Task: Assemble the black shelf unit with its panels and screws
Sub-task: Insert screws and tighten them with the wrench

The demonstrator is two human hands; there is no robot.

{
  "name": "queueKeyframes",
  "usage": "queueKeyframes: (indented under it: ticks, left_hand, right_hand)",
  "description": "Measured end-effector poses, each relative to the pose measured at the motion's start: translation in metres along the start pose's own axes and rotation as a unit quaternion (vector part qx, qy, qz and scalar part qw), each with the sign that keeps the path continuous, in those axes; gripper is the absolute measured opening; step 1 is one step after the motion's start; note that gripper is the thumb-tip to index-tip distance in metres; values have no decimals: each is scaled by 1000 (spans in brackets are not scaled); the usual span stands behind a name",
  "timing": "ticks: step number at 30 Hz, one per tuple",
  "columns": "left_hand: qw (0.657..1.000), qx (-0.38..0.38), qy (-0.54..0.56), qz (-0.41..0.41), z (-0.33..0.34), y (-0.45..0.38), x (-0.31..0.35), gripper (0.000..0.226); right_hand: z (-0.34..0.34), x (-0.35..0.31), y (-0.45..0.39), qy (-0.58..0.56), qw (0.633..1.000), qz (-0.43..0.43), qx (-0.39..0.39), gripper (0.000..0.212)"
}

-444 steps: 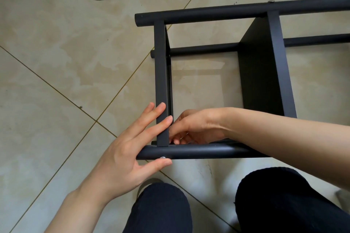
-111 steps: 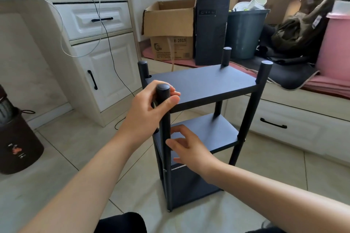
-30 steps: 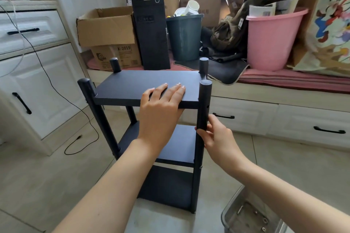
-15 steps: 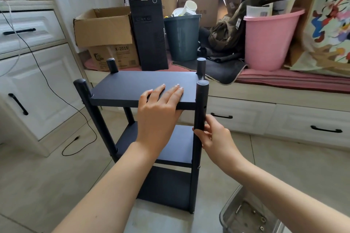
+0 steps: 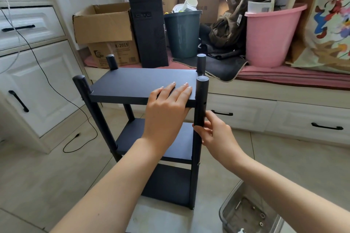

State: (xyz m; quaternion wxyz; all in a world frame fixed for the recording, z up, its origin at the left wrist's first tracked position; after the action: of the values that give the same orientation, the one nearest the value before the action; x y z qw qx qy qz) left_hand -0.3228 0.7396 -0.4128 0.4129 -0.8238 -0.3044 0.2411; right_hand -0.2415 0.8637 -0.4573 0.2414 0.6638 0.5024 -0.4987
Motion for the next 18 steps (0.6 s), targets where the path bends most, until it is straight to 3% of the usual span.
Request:
queueKeyframes:
  ticks: [5, 10, 14, 18]
  left_hand:
    - [999, 44, 20, 12, 2, 1, 3, 45]
    - [994, 85, 68, 18, -1, 1, 6, 71]
    - [994, 54, 66, 73, 0, 3, 11, 54]
    - [994, 40, 69, 71, 3, 6, 8, 68]
  right_hand:
    - [0, 2, -1, -12, 1000, -8, -7, 23]
    - [-1, 4, -2, -24, 1000, -6, -16, 17]
    - [-1, 5, -4, -42, 999, -1, -21, 17]
    - [-7, 6, -7, -53, 998, 12, -34, 18]
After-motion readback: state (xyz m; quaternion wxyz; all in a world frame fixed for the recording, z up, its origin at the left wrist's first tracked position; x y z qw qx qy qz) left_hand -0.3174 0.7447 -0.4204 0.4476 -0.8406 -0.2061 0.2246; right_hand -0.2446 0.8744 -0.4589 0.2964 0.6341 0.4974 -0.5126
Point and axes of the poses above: each hand's wrist, its own y-axis away from the middle knuckle, its own z-axis out of the palm, x = y × z, the point moved 2 cm from there along -y, towards the middle knuckle, and after that the axes turned 1 degree about y, right-handed, at the moved point
